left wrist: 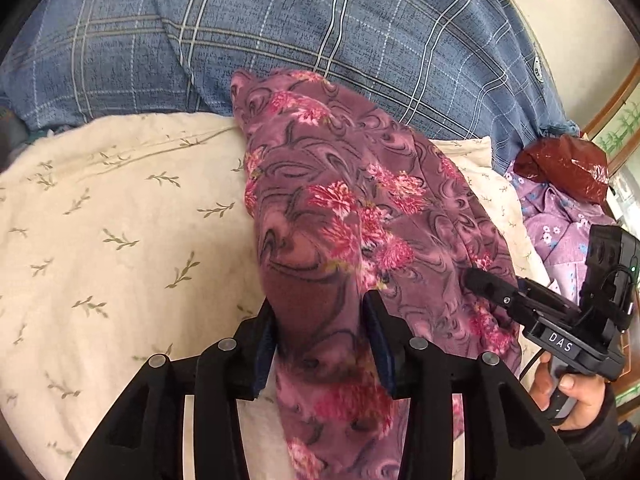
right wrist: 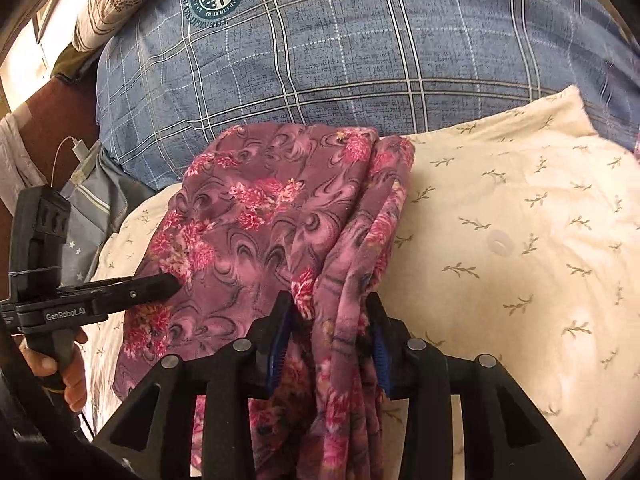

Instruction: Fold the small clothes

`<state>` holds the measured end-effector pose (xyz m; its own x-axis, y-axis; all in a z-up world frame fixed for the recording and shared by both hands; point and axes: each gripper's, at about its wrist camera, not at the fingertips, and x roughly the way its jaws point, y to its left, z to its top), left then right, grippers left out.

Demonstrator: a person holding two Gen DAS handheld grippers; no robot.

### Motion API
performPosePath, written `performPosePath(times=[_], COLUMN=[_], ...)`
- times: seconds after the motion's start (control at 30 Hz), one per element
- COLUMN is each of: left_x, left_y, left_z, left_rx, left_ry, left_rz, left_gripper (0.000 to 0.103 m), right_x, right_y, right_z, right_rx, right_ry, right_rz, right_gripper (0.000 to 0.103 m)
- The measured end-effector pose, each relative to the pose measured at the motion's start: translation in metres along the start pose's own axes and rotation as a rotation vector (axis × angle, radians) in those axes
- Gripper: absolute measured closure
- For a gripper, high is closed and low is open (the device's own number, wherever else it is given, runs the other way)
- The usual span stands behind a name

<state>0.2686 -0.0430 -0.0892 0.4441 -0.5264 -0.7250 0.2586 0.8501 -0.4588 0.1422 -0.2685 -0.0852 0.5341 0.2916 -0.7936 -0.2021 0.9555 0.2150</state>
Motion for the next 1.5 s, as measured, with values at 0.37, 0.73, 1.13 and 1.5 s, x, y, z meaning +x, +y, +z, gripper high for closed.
performPosePath(times=[0.37,0.73,1.13,1.5], left_x=[-0.045,-0.033,-0.106,-0.164], left_y=[-0.021,-0.038,-0.068,-0.064], left_z=[-0.046,-0.071,-0.095,-0.128], left_rx=[0.125,0.199,0.282,0.24], left_ry=[-0.054,-0.045,-0.179,-0.274], left_rz=[0.031,0.147,0.174,0.19], left_gripper=[0.063,0.059,0.035,0.033], right_x=[-0.047,-0.021,-0.088,-0.126], right_y=[0.025,0.034,0.054,0.068], right_z=[-0.028,-0.065,-0.077,-0.09], right_rx=[-0.078,-0.102,-0.069,-0.04], right_ry=[-0.025,0.027,-0.085,-0.131], right_rz=[-0.063,-0.146,-0.169,-0.18], right_gripper=[0.063,0.063,0.039,0.027])
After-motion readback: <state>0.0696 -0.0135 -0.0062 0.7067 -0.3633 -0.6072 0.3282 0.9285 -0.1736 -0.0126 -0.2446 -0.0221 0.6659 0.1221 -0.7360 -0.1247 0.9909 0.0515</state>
